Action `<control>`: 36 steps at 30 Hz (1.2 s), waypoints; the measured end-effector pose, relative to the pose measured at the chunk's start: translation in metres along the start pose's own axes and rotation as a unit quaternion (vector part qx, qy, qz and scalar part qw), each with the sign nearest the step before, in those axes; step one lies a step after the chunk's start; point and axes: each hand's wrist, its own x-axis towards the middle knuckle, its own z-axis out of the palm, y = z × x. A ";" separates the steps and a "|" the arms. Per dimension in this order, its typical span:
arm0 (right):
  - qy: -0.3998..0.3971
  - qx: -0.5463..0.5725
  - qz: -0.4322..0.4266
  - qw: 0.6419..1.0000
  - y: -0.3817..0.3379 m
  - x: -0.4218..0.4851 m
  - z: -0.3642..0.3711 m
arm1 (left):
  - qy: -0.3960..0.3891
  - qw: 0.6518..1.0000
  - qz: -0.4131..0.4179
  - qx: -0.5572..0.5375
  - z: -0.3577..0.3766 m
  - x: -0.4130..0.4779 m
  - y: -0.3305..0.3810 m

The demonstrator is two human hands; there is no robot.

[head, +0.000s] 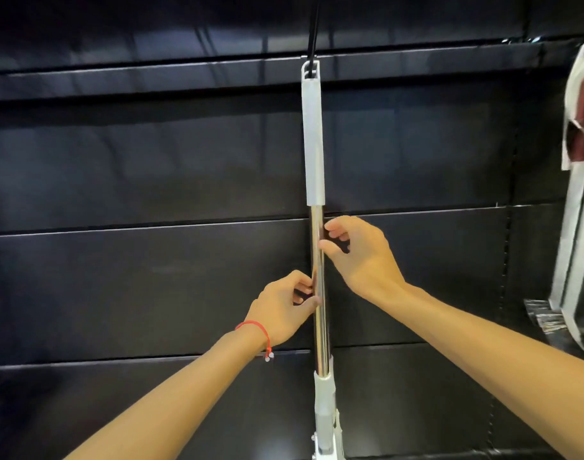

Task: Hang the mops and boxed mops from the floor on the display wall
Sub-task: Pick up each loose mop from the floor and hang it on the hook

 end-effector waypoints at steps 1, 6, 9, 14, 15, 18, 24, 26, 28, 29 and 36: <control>-0.022 -0.023 -0.002 0.999 -0.001 -0.016 -0.004 | -0.005 0.999 -0.005 0.036 -0.001 -0.012 -0.001; -0.123 -0.168 -0.072 0.975 -0.016 -0.096 -0.020 | -0.018 0.984 -0.017 0.177 -0.008 -0.084 0.002; -0.183 -0.225 -0.113 0.950 -0.025 -0.142 -0.020 | -0.055 0.966 -0.003 0.253 -0.011 -0.127 0.001; -0.246 -0.229 -0.140 0.931 -0.044 -0.211 -0.019 | -0.091 0.934 -0.005 0.346 -0.017 -0.193 0.003; -0.250 -0.226 -0.146 0.930 -0.047 -0.223 -0.019 | -0.097 0.926 -0.008 0.366 -0.018 -0.207 0.004; -0.255 -0.203 -0.169 0.930 -0.052 -0.261 -0.016 | -0.098 0.909 -0.026 0.404 -0.022 -0.252 0.008; -0.272 -0.118 -0.191 0.936 -0.054 -0.340 -0.009 | -0.074 0.894 -0.093 0.431 -0.015 -0.362 0.014; -0.283 -0.096 -0.206 0.932 -0.057 -0.369 -0.009 | -0.064 0.889 -0.124 0.435 -0.005 -0.406 0.016; -0.301 -0.075 -0.228 0.923 -0.061 -0.399 -0.010 | -0.072 0.882 -0.153 0.441 0.008 -0.453 0.024; -0.313 -0.067 -0.239 0.917 -0.064 -0.415 -0.011 | -0.077 0.876 -0.170 0.444 0.015 -0.478 0.029; -0.389 0.005 -0.314 0.866 -0.101 -0.530 -0.028 | -0.061 0.844 -0.304 0.437 0.039 -0.639 0.079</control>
